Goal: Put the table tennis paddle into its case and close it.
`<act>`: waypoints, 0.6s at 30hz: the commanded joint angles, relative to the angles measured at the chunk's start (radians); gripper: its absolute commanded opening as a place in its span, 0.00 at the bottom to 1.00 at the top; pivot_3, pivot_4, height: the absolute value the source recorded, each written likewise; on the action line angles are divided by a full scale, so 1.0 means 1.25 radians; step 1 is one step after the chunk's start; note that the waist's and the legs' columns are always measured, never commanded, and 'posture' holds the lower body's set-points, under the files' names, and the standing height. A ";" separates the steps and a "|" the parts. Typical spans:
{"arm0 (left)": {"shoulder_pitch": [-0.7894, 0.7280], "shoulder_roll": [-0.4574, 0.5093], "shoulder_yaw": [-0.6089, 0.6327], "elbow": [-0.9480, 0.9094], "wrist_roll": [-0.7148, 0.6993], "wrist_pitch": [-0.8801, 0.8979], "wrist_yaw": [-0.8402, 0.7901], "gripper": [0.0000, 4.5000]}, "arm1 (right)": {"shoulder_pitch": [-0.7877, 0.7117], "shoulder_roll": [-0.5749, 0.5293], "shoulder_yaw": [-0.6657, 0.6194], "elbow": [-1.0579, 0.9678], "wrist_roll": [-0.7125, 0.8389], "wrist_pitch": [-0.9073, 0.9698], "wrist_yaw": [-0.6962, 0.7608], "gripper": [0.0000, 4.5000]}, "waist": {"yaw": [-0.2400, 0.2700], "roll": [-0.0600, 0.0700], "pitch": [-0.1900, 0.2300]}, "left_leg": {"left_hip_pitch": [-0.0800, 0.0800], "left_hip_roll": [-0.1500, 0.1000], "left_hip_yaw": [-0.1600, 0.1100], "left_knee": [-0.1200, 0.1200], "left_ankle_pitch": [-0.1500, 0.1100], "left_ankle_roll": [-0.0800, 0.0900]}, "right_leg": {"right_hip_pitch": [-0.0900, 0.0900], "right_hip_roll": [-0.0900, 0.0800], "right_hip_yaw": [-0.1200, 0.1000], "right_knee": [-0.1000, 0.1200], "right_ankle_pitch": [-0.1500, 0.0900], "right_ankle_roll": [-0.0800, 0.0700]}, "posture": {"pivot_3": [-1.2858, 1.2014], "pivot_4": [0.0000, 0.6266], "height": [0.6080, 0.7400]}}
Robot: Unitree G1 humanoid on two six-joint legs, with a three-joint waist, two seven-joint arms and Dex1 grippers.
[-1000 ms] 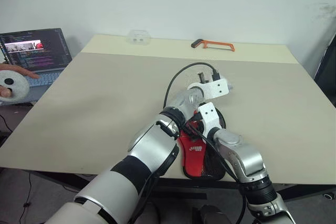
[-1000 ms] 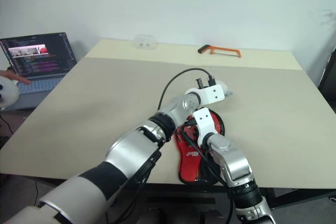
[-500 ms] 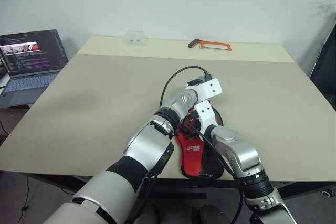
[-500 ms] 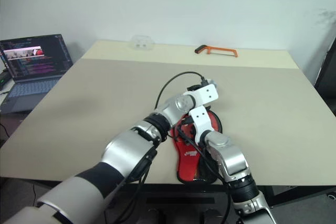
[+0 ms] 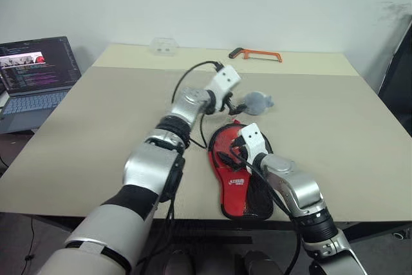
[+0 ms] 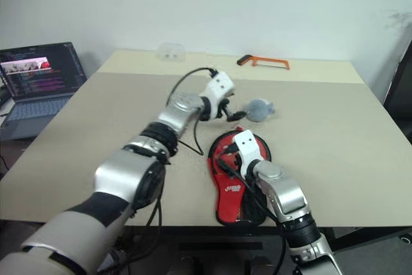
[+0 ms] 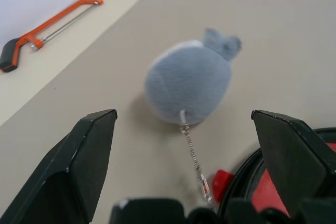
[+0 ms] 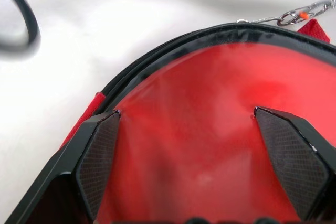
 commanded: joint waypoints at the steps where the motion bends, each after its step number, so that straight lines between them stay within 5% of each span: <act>1: 0.049 0.060 0.021 -0.106 -0.069 0.053 -0.171 1.00 | 0.012 -0.013 -0.047 -0.076 0.078 0.056 0.045 1.00 | 0.000 0.000 0.000 | 0.000 0.000 0.000 0.000 0.000 0.000 | 0.000 0.000 0.000 0.000 0.000 0.000 | 0.52 0.24 1.00; 9: 0.293 0.115 0.015 -0.451 -0.195 0.234 -0.311 1.00 | -0.044 -0.100 -0.155 -0.212 0.230 0.164 0.117 1.00 | 0.004 0.004 0.003 | -0.003 0.000 -0.001 0.000 0.000 0.000 | -0.001 0.000 -0.001 0.000 0.002 -0.004 | 0.52 0.24 1.00; 18: 0.539 -0.016 -0.079 -0.767 -0.202 0.314 -0.137 1.00 | -0.162 -0.181 -0.273 -0.067 0.243 0.106 0.086 1.00 | 0.010 0.004 0.003 | -0.002 0.000 -0.001 0.001 0.000 0.000 | -0.001 -0.001 -0.001 0.001 0.002 -0.004 | 0.52 0.24 1.00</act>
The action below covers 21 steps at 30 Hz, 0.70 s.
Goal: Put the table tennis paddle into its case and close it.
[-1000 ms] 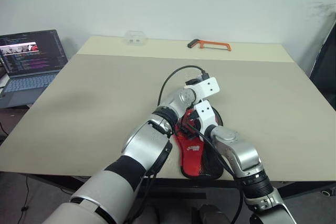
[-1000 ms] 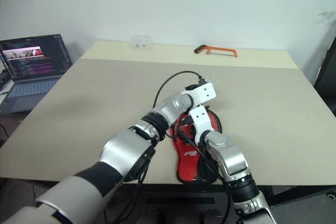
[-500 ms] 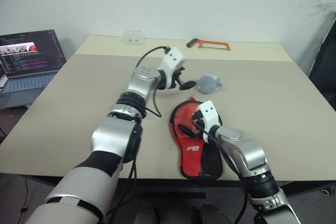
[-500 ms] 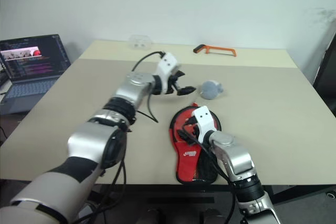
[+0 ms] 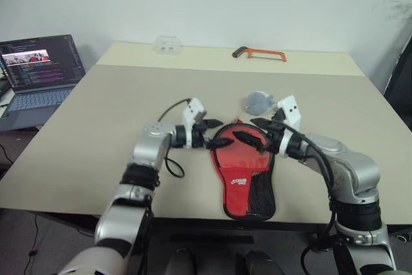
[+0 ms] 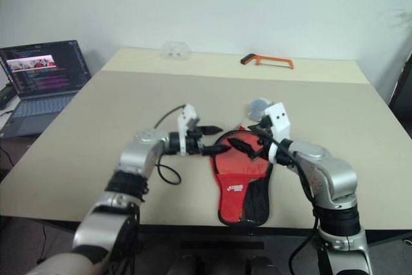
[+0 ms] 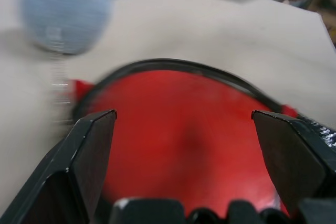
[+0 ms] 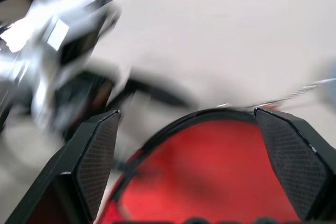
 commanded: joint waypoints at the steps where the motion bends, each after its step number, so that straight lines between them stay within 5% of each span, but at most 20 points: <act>1: 0.036 -0.030 -0.029 -0.101 -0.006 0.018 0.071 1.00 | -0.063 -0.004 -0.041 0.085 -0.028 -0.079 -0.047 1.00 | -0.001 0.000 0.000 | 0.000 0.000 0.000 0.000 0.000 0.000 | 0.000 0.000 0.000 0.000 0.000 0.000 | 0.52 0.24 1.00; 12: 0.094 -0.081 -0.061 -0.105 0.000 0.039 0.232 1.00 | -0.276 0.058 -0.059 0.668 -0.183 -0.466 -0.216 1.00 | -0.010 0.001 0.000 | 0.002 0.000 0.001 0.000 0.000 0.000 | 0.000 0.000 0.002 0.002 0.000 0.000 | 0.52 0.24 1.00; 21: 0.130 -0.085 -0.078 -0.159 -0.015 0.073 0.259 1.00 | -0.437 0.066 -0.081 1.056 -0.191 -0.685 -0.177 1.00 | -0.011 0.001 0.000 | 0.003 0.000 0.002 -0.001 0.000 0.000 | 0.000 0.000 0.002 0.001 0.000 0.000 | 0.52 0.24 1.00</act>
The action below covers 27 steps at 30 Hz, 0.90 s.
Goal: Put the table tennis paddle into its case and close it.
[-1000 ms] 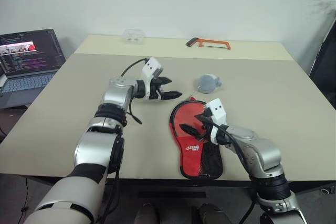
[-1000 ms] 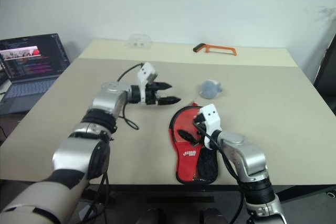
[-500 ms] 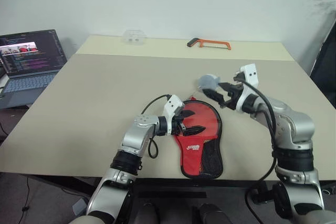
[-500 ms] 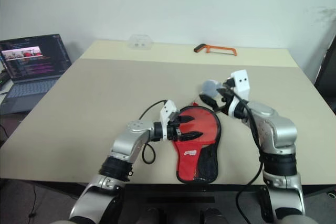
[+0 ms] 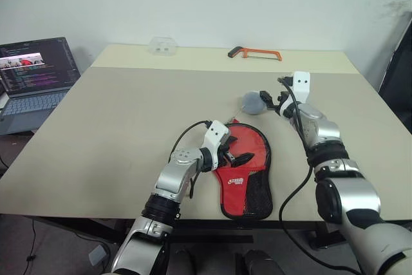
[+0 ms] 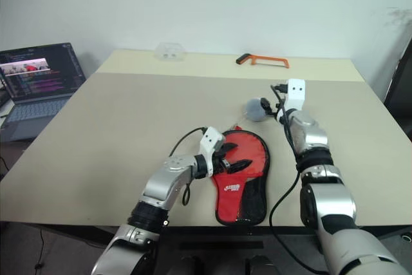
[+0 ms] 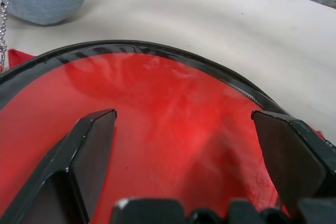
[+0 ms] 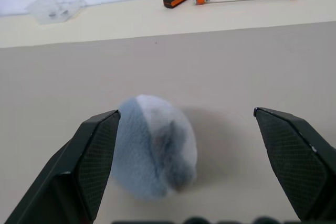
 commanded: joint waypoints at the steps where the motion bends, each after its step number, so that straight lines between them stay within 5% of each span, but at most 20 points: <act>1: 0.016 0.000 -0.017 -0.030 -0.014 0.018 0.005 1.00 | -0.053 0.004 -0.017 0.088 -0.007 -0.068 0.021 1.00 | 0.000 0.000 0.000 | 0.000 0.000 0.000 0.000 0.000 0.000 | 0.000 0.000 0.000 0.000 0.000 0.000 | 0.52 0.24 1.00; 16: 0.024 0.018 -0.018 -0.090 -0.013 0.057 0.031 1.00 | -0.102 0.067 -0.023 0.249 -0.051 -0.169 -0.037 1.00 | -0.001 0.001 0.001 | 0.000 0.000 0.000 0.000 0.000 0.000 | 0.000 0.000 0.000 0.000 0.000 0.000 | 0.52 0.24 1.00; 20: 0.033 0.024 -0.019 -0.111 -0.016 0.067 0.036 1.00 | -0.103 0.072 -0.024 0.260 -0.069 -0.175 -0.072 0.78 | -0.001 0.002 0.001 | 0.000 0.000 0.000 0.000 0.000 0.000 | 0.000 0.000 0.000 0.000 0.000 0.000 | 0.52 0.24 1.00; 27: 0.034 0.024 -0.014 -0.119 -0.019 0.074 0.050 1.00 | -0.106 0.081 -0.030 0.264 -0.087 -0.181 -0.101 0.24 | -0.001 0.002 0.001 | 0.000 0.000 0.000 0.000 0.000 0.000 | 0.000 0.000 0.000 0.000 0.000 0.000 | 0.52 0.24 1.00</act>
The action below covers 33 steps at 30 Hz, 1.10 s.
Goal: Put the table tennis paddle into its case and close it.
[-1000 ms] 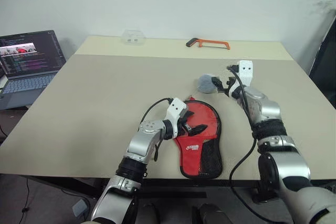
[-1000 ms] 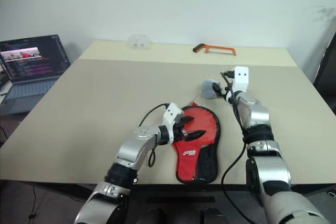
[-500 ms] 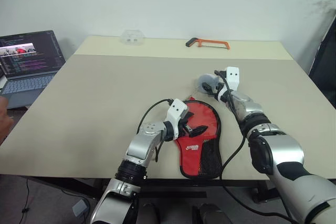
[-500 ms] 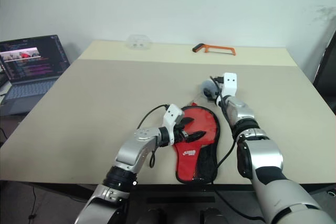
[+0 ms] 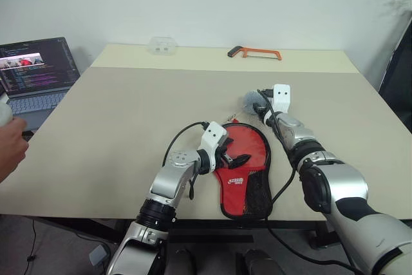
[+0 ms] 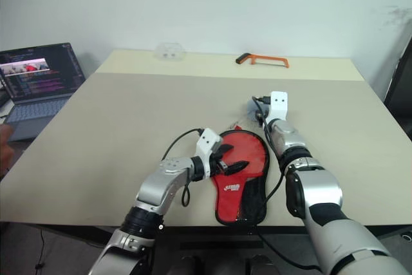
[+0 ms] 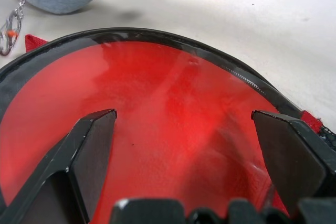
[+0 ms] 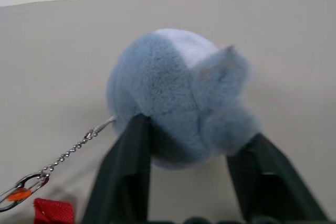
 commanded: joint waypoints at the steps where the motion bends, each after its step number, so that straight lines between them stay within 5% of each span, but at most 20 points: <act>1: 0.004 -0.004 -0.004 -0.030 -0.019 0.004 0.010 1.00 | -0.030 0.002 -0.008 -0.007 -0.009 -0.026 -0.009 0.18 | 0.000 0.000 0.000 | 0.000 0.000 0.000 0.000 0.000 0.000 | 0.000 0.000 0.000 0.000 0.000 0.000 | 0.52 0.24 1.00; 4: 0.007 -0.004 -0.008 -0.029 -0.019 0.002 0.013 1.00 | -0.036 0.000 -0.005 -0.013 -0.016 -0.033 -0.008 0.01 | 0.000 0.000 0.000 | 0.000 0.000 0.000 0.000 0.000 0.000 | 0.000 0.000 0.000 0.000 0.000 0.000 | 0.52 0.24 1.00; 18: 0.005 -0.008 -0.029 -0.003 -0.024 -0.005 0.014 1.00 | 0.100 -0.116 0.038 -0.161 -0.067 0.008 0.015 0.00 | 0.007 0.001 0.000 | 0.000 -0.001 0.000 0.000 0.000 0.000 | 0.001 -0.001 0.000 -0.002 0.000 0.000 | 0.52 0.24 1.00; 23: 0.005 -0.014 -0.040 -0.001 -0.025 -0.006 0.007 1.00 | 0.226 -0.143 0.050 -0.398 -0.053 0.123 0.071 0.00 | 0.011 0.001 0.000 | 0.000 -0.001 0.000 0.000 0.000 0.000 | 0.001 -0.001 -0.001 -0.002 0.000 0.000 | 0.52 0.24 1.00; 27: -0.005 -0.011 -0.044 0.010 -0.024 -0.014 -0.001 1.00 | 0.405 -0.190 0.073 -0.748 -0.029 0.300 0.147 0.00 | 0.023 0.002 0.000 | -0.001 -0.001 -0.001 -0.001 0.000 0.000 | 0.001 -0.001 -0.001 -0.004 0.000 0.000 | 0.52 0.24 1.00; 33: -0.014 -0.012 -0.050 0.031 -0.025 -0.025 -0.013 1.00 | 0.520 -0.264 0.058 -0.966 -0.012 0.449 0.183 0.00 | 0.023 0.003 0.000 | -0.001 -0.001 -0.001 0.000 0.000 0.000 | 0.001 -0.001 -0.001 -0.004 0.000 0.001 | 0.52 0.24 1.00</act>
